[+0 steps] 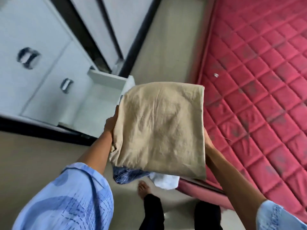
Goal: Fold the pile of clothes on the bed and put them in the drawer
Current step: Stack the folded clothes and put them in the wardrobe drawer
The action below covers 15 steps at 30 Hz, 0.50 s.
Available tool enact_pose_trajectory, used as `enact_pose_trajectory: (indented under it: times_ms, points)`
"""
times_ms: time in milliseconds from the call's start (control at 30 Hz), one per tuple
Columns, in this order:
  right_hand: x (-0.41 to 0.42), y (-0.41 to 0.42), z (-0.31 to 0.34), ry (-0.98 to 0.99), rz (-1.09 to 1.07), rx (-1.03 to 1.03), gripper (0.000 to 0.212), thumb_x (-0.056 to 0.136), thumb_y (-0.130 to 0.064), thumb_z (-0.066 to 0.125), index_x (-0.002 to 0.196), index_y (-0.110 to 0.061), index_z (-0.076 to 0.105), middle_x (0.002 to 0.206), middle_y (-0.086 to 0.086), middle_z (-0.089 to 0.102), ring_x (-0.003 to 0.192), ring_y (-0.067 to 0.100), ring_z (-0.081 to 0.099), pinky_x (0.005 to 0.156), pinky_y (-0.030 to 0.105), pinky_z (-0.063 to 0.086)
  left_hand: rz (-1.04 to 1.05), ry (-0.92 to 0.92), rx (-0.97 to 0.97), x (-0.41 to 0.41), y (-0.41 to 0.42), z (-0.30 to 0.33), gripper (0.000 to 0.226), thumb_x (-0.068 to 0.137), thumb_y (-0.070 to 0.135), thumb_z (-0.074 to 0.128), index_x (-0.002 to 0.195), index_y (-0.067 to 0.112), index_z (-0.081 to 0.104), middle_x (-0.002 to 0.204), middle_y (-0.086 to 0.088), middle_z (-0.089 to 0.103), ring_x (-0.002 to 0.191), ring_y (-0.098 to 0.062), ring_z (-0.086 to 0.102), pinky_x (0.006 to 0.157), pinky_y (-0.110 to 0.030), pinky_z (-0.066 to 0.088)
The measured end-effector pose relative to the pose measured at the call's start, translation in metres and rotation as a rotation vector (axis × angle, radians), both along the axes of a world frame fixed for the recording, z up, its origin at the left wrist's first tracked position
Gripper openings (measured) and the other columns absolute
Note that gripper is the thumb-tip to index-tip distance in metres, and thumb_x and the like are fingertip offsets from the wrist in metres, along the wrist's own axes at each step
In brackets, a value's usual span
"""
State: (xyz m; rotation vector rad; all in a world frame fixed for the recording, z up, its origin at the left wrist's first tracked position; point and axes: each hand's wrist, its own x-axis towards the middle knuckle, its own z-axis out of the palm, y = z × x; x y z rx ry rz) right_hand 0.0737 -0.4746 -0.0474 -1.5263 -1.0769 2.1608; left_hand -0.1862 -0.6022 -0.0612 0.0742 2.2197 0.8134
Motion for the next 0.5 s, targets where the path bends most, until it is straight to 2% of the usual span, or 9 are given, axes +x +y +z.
enact_pose_trajectory:
  times_ms: [33, 133, 200, 267, 333, 367, 433, 467, 500]
  points:
    - [-0.019, -0.004, 0.002, 0.022, -0.045, -0.015, 0.038, 0.107, -0.015, 0.03, 0.076, -0.018, 0.052, 0.048, -0.013, 0.057, 0.041, -0.004, 0.053, 0.044, 0.012, 0.044, 0.073, -0.048, 0.012, -0.016, -0.017, 0.0, 0.056, 0.102, 0.042, 0.036, 0.143, 0.004, 0.038, 0.135, -0.026, 0.049, 0.124, -0.037, 0.048, 0.101, -0.036, 0.035]
    - [-0.093, -0.03, 0.029, 0.113, 0.106, -0.063, 0.052, 0.105, -0.039, 0.028, 0.077, -0.023, 0.069, 0.059, -0.006, 0.066, 0.051, -0.001, 0.062, 0.053, 0.02, 0.05, 0.304, -0.123, 0.111, -0.067, -0.077, -0.007, 0.052, 0.103, 0.041, 0.035, 0.138, 0.004, 0.044, 0.134, -0.022, 0.052, 0.12, -0.036, 0.051, 0.098, -0.038, 0.04]
    - [-0.129, -0.037, 0.033, 0.092, 0.244, -0.079, 0.057, 0.099, -0.058, 0.021, 0.091, -0.026, 0.068, 0.072, -0.005, 0.073, 0.065, 0.004, 0.069, 0.063, 0.026, 0.05, 0.4, -0.207, 0.223, -0.09, -0.101, -0.007, 0.066, 0.098, 0.057, 0.036, 0.139, 0.006, 0.045, 0.136, -0.016, 0.053, 0.123, -0.036, 0.052, 0.098, -0.04, 0.044]
    - [-0.159, -0.037, 0.035, 0.062, 0.378, -0.109, 0.066, 0.092, -0.069, 0.018, 0.104, -0.025, 0.065, 0.085, -0.001, 0.076, 0.077, 0.011, 0.072, 0.068, 0.029, 0.053, 0.471, -0.309, 0.303, -0.111, -0.124, -0.019, 0.097, 0.076, 0.086, 0.039, 0.14, 0.013, 0.046, 0.136, -0.011, 0.054, 0.121, -0.036, 0.054, 0.103, -0.046, 0.044]
    - [-0.186, -0.036, 0.037, 0.018, 0.519, -0.115, 0.074, 0.088, -0.075, 0.019, 0.115, -0.022, 0.063, 0.101, 0.005, 0.074, 0.088, 0.017, 0.071, 0.075, 0.032, 0.053, 0.581, -0.398, 0.374, -0.133, -0.142, -0.038, 0.13, 0.035, 0.103, 0.046, 0.134, 0.019, 0.053, 0.132, -0.012, 0.058, 0.115, -0.035, 0.057, 0.105, -0.05, 0.041]
    - [-0.196, -0.034, 0.036, -0.021, 0.589, -0.087, 0.073, 0.088, -0.075, 0.02, 0.117, -0.023, 0.062, 0.106, 0.005, 0.072, 0.089, 0.016, 0.071, 0.075, 0.031, 0.053, 0.596, -0.422, 0.417, -0.137, -0.146, -0.036, 0.13, 0.032, 0.103, 0.045, 0.131, 0.019, 0.056, 0.13, -0.012, 0.059, 0.115, -0.033, 0.058, 0.106, -0.05, 0.039]
    - [-0.222, -0.033, 0.036, -0.095, 0.708, 0.002, 0.064, 0.088, -0.075, 0.024, 0.114, -0.028, 0.06, 0.107, -0.002, 0.071, 0.086, 0.008, 0.071, 0.068, 0.023, 0.053, 0.562, -0.416, 0.503, -0.141, -0.15, -0.016, 0.108, 0.061, 0.095, 0.034, 0.132, 0.016, 0.053, 0.131, -0.012, 0.058, 0.119, -0.031, 0.054, 0.107, -0.047, 0.038]
    - [-0.233, -0.031, 0.038, -0.114, 0.746, 0.027, 0.058, 0.087, -0.074, 0.029, 0.111, -0.03, 0.06, 0.104, -0.006, 0.072, 0.085, 0.004, 0.071, 0.065, 0.02, 0.053, 0.527, -0.414, 0.545, -0.142, -0.148, -0.012, 0.101, 0.069, 0.09, 0.032, 0.135, 0.017, 0.051, 0.132, -0.012, 0.057, 0.121, -0.03, 0.054, 0.106, -0.047, 0.039]
    - [-0.246, -0.026, 0.036, -0.129, 0.781, 0.036, 0.053, 0.087, -0.071, 0.036, 0.109, -0.029, 0.061, 0.1, -0.008, 0.073, 0.084, 0.003, 0.071, 0.064, 0.018, 0.053, 0.499, -0.436, 0.533, -0.146, -0.149, -0.013, 0.1, 0.066, 0.091, 0.039, 0.135, 0.019, 0.052, 0.131, -0.01, 0.058, 0.121, -0.028, 0.054, 0.106, -0.048, 0.039]
